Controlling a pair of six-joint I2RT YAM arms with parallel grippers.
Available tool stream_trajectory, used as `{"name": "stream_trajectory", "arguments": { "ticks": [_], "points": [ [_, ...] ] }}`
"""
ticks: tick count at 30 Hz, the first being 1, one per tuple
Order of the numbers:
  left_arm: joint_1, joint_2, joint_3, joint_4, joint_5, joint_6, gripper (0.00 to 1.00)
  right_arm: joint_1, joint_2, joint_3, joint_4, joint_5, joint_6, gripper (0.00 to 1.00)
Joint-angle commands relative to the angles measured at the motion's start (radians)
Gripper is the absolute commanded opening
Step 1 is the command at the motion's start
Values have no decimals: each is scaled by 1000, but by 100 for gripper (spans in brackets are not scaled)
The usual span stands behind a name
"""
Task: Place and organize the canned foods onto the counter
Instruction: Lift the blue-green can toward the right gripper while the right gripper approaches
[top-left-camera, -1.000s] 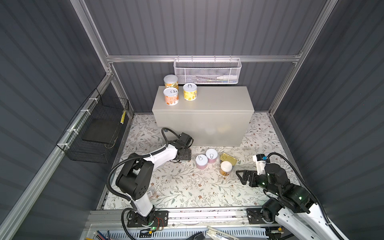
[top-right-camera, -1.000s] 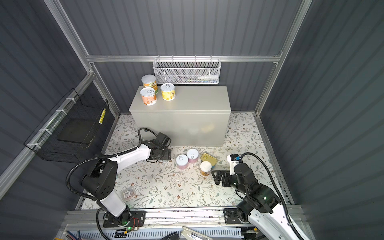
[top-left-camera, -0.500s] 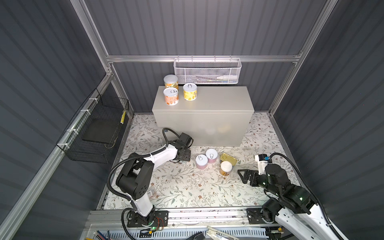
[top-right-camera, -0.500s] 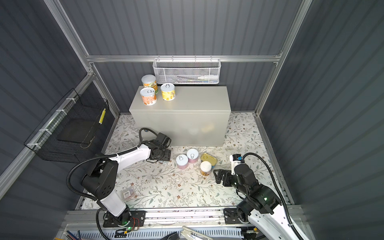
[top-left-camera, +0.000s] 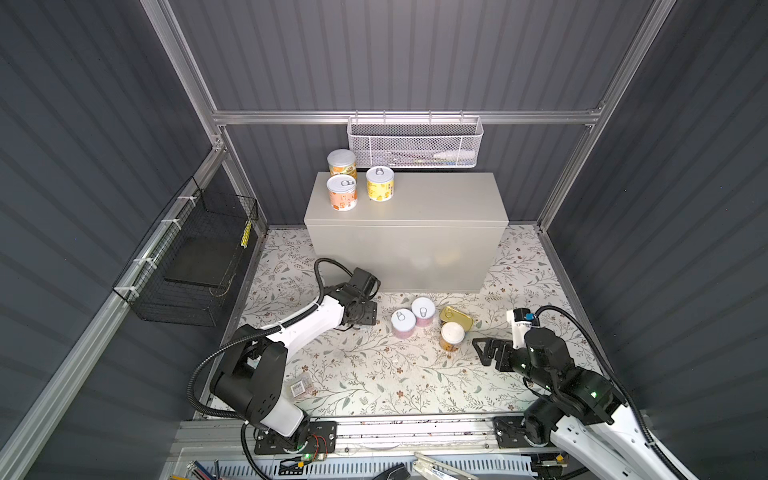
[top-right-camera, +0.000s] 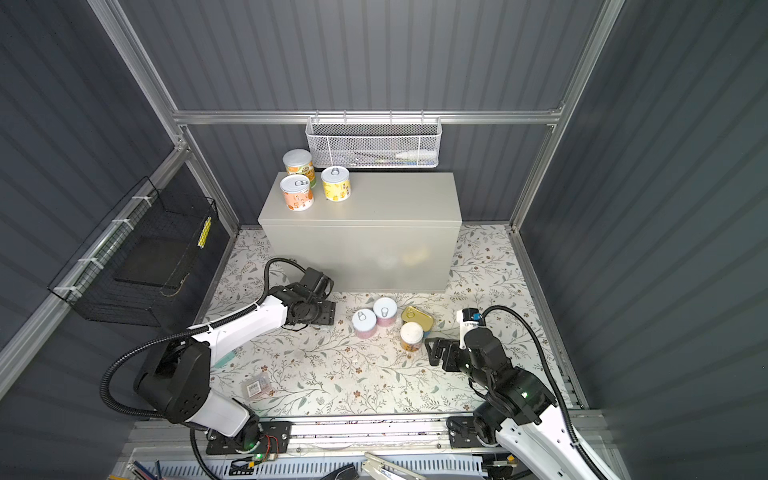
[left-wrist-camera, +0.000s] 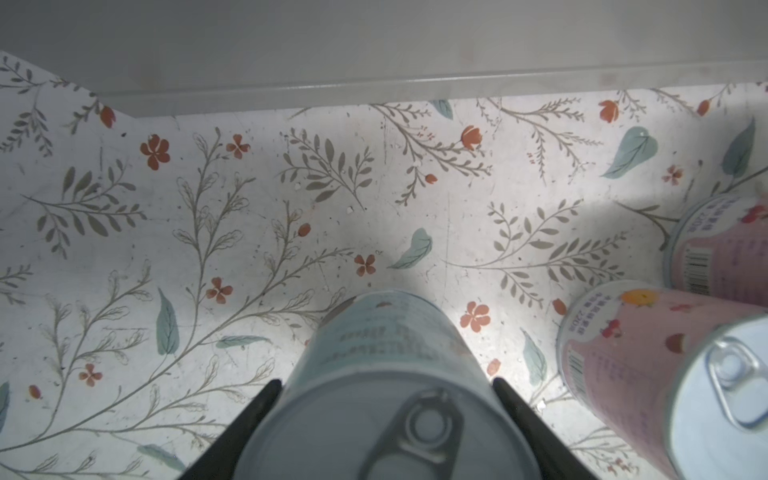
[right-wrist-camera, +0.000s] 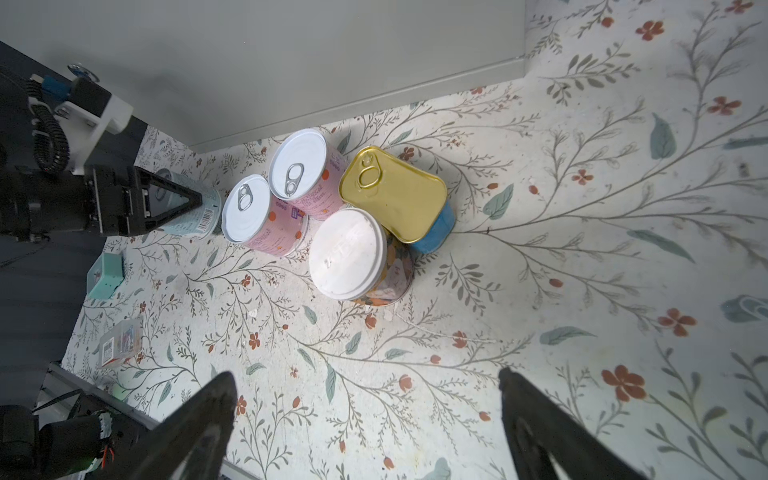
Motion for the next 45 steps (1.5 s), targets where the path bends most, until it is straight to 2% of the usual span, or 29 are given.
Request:
{"name": "stream_trajectory", "arguments": {
  "ticks": [1, 5, 10, 16, 25, 30, 39, 45],
  "points": [
    [2, -32, 12, -17, 10, 24, 54, 39, 40, 7, 40, 9, 5, 99],
    [2, -39, 24, -32, 20, 29, 53, 104, 93, 72, 6, 88, -46, 99],
    [2, -51, 47, -54, 59, 33, 51, 191, 119, 87, 72, 118, -93, 99],
    [2, -62, 99, -106, 125, 41, 51, 271, 200, 124, 65, 225, -164, 99],
    [2, -66, 259, -262, 204, 109, 50, 321, 171, 130, 214, 181, -308, 99],
    [2, -85, 324, -296, 306, 119, 50, 346, 218, 150, 297, 134, -390, 99],
    [2, -107, 440, -375, 437, 140, 50, 408, 330, 152, 514, 150, -463, 99],
    [2, -151, 426, -386, 492, 133, 50, 424, 418, 171, 643, 140, -490, 99]
  ]
}}
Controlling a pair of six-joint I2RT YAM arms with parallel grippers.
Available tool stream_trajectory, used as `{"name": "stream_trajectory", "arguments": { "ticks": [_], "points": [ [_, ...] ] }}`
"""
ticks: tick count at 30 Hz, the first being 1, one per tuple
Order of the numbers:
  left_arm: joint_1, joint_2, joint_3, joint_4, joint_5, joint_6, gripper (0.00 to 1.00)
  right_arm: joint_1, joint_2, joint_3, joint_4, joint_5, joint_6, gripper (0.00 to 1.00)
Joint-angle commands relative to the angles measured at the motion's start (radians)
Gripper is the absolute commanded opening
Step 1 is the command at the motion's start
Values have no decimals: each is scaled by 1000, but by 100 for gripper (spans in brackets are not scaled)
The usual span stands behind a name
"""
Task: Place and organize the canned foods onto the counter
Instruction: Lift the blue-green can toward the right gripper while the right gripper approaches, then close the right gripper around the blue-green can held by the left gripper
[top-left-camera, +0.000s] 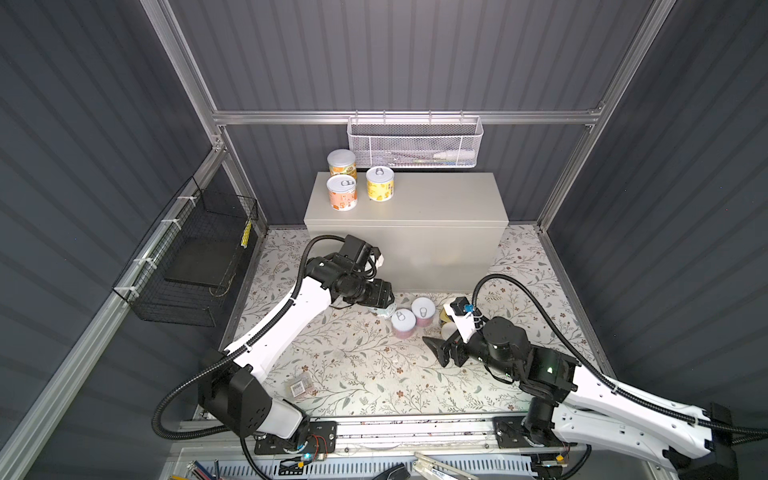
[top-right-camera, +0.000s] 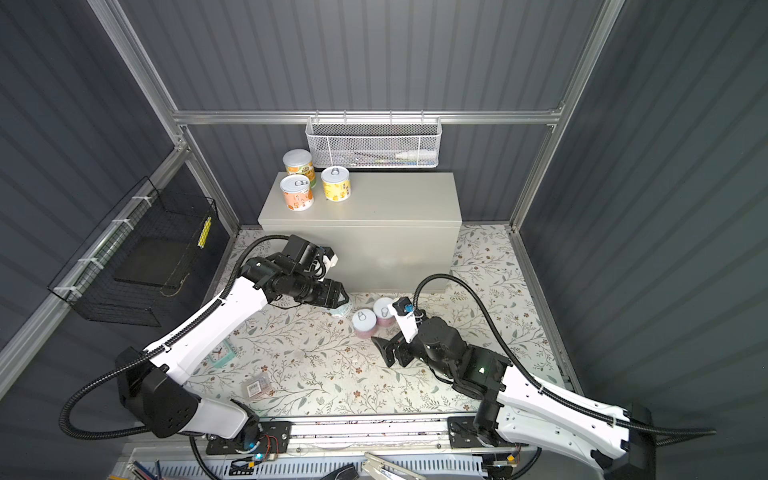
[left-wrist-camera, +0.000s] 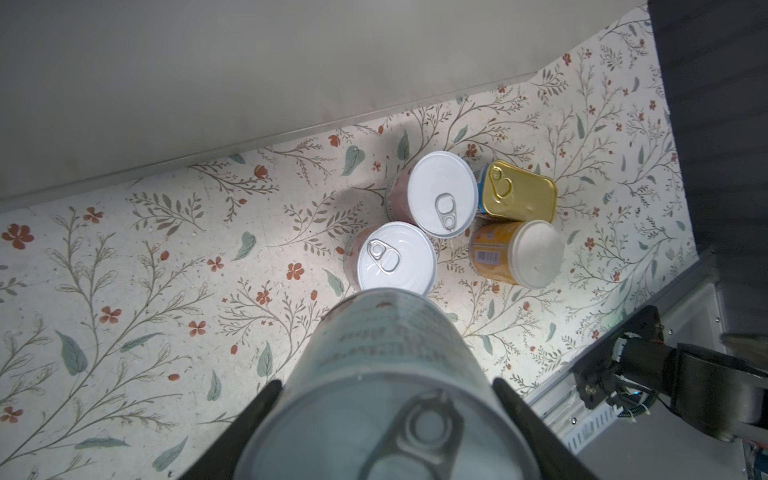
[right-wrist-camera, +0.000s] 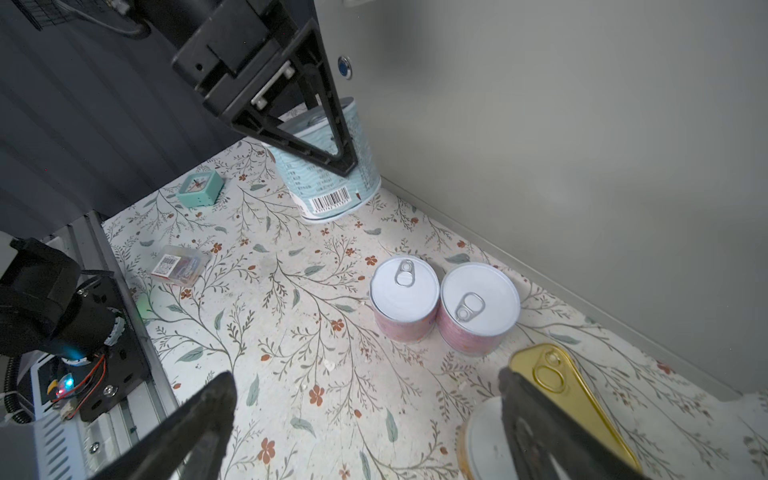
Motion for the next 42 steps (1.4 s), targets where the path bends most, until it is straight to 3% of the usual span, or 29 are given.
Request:
{"name": "stream_trajectory", "arguments": {
  "ticks": [1, 7, 14, 25, 42],
  "points": [
    [2, -64, 27, -16, 67, 15, 50, 7, 45, 46, 107, -9, -37, 99],
    [2, -101, 24, -41, 80, 25, 50, 38, 134, 76, 190, -13, -75, 99],
    [2, -127, 6, -86, 199, 37, 50, 100, 209, 116, 278, 33, -139, 99],
    [2, -142, 60, -147, 293, 57, 50, 110, 339, 186, 348, 24, -195, 99],
    [2, -158, 71, -144, 401, 51, 51, 110, 415, 220, 438, -10, -208, 99]
  ]
}}
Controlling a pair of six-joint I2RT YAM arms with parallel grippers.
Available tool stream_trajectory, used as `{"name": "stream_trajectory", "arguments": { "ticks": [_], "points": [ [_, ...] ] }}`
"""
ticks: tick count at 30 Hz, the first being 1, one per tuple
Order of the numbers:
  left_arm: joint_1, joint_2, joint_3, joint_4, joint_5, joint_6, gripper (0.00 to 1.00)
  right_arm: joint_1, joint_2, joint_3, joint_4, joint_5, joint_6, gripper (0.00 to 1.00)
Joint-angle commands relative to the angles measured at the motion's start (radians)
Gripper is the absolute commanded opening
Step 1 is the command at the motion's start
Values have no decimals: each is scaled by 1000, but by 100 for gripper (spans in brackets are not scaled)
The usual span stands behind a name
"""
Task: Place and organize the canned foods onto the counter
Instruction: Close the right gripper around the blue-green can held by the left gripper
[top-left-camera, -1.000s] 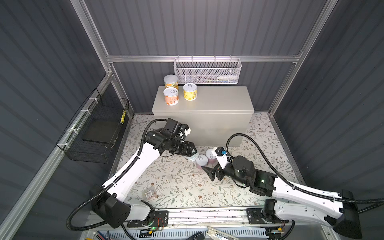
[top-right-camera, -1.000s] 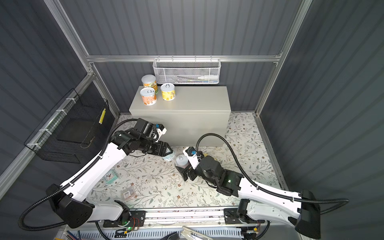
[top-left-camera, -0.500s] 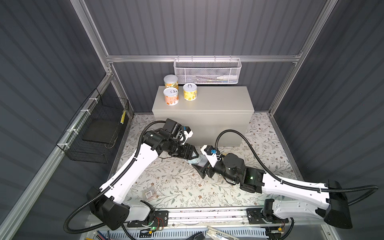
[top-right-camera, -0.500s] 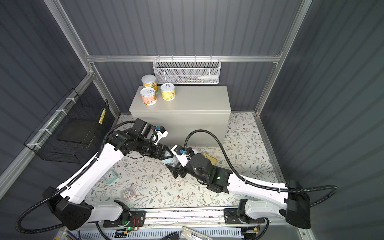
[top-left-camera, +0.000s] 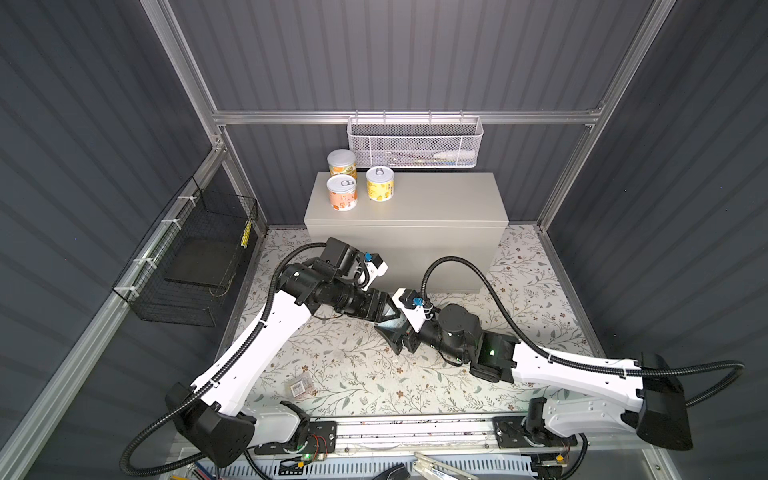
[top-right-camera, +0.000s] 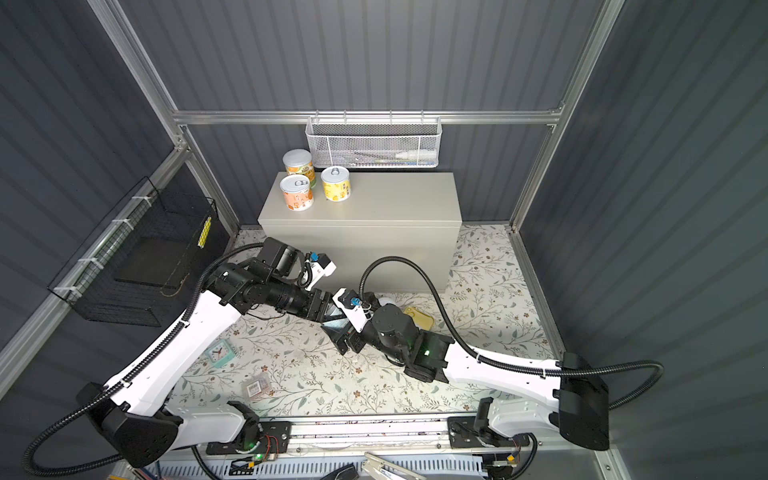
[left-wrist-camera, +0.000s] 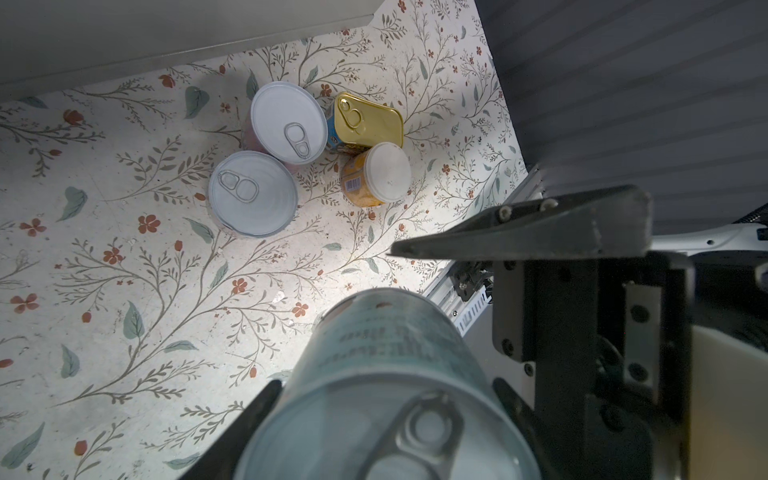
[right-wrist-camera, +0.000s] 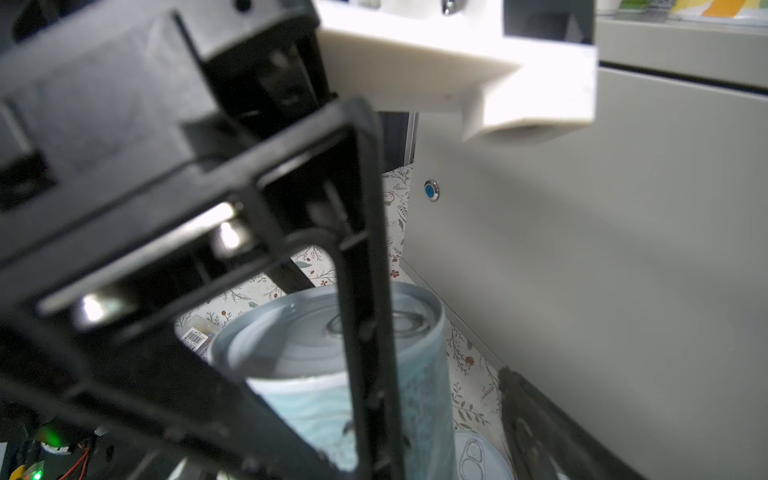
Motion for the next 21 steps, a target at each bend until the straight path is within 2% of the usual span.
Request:
{"name": "stream_trajectory", "arguments": {
  "ticks": [1, 16, 21],
  "points": [
    [2, -19, 45, 3, 71, 12, 51, 3, 14, 30, 40, 1, -13, 99],
    [2, -18, 63, -1, 85, -5, 51, 7, 43, 51, 48, 1, -41, 99],
    [2, -12, 60, -16, 82, 0, 51, 7, 41, 51, 75, 2, -51, 95]
  ]
}}
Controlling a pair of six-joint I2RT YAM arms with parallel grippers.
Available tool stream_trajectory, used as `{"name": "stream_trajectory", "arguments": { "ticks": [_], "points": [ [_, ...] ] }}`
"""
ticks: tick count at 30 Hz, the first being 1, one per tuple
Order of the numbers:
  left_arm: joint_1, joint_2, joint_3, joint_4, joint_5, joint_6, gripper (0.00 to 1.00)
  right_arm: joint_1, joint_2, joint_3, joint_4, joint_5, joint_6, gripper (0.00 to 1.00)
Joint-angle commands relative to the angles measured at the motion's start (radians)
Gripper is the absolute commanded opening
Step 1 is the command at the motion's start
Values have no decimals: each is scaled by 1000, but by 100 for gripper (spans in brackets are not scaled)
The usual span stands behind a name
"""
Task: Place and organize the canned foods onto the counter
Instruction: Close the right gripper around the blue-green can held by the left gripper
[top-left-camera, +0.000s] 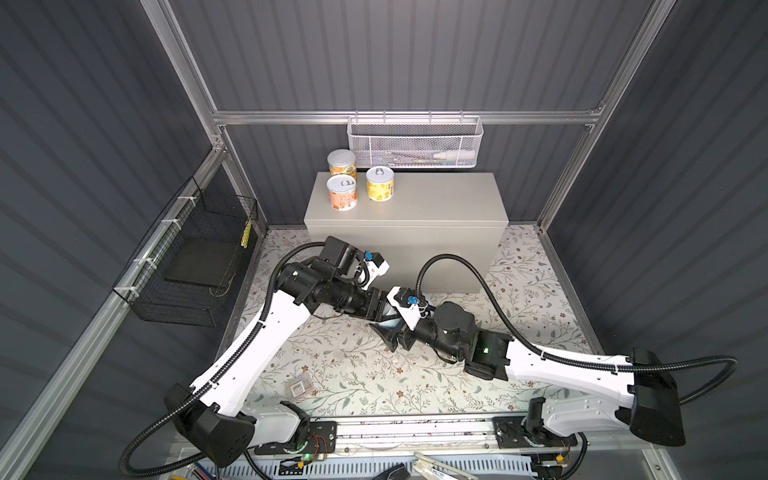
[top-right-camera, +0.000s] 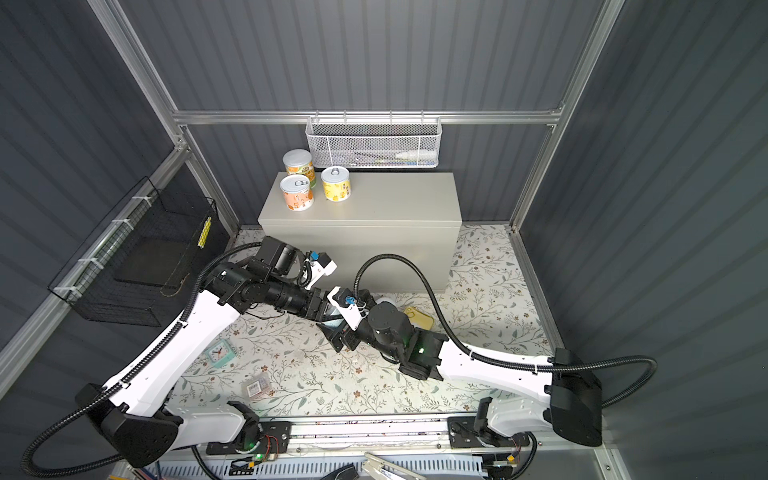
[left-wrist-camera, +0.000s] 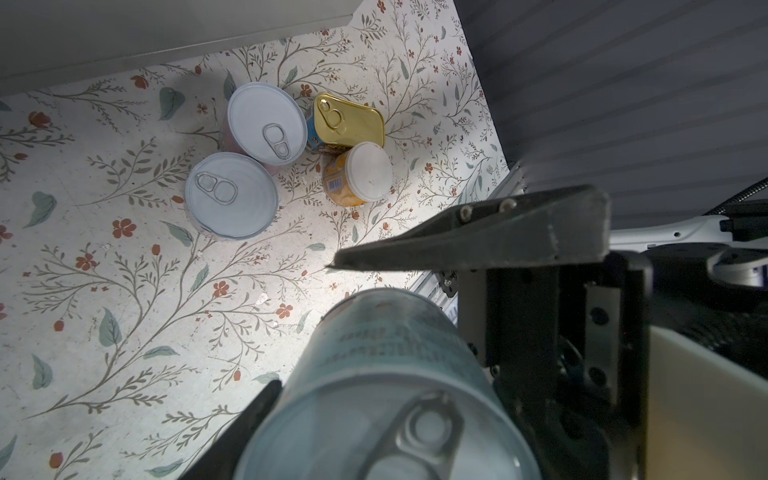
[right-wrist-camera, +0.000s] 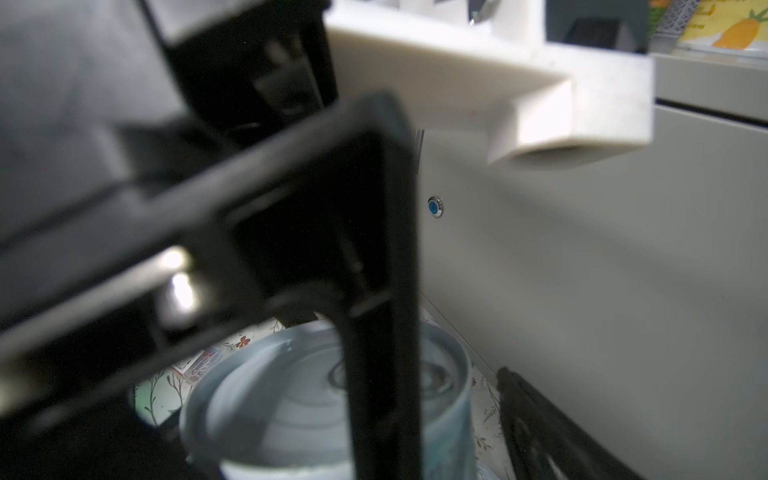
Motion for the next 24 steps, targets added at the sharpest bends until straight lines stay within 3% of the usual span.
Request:
{"name": "stream_trajectory", "arguments": {
  "ticks": [1, 10, 14, 19, 24],
  "points": [
    [2, -12, 47, -15, 47, 1, 51, 5, 3, 28, 36, 6, -24, 92],
    [2, 11, 69, -27, 40, 15, 52, 5, -4, 14, 60, -3, -7, 78],
    [2, 17, 67, -27, 15, 16, 61, 4, -18, 3, 66, 4, -5, 77],
    [2, 28, 71, -30, -9, 20, 79, 4, -39, -8, 68, 14, -3, 76],
    [2, 37, 72, -25, 9, 15, 86, 5, -58, -24, 78, 28, -7, 76]
  ]
}}
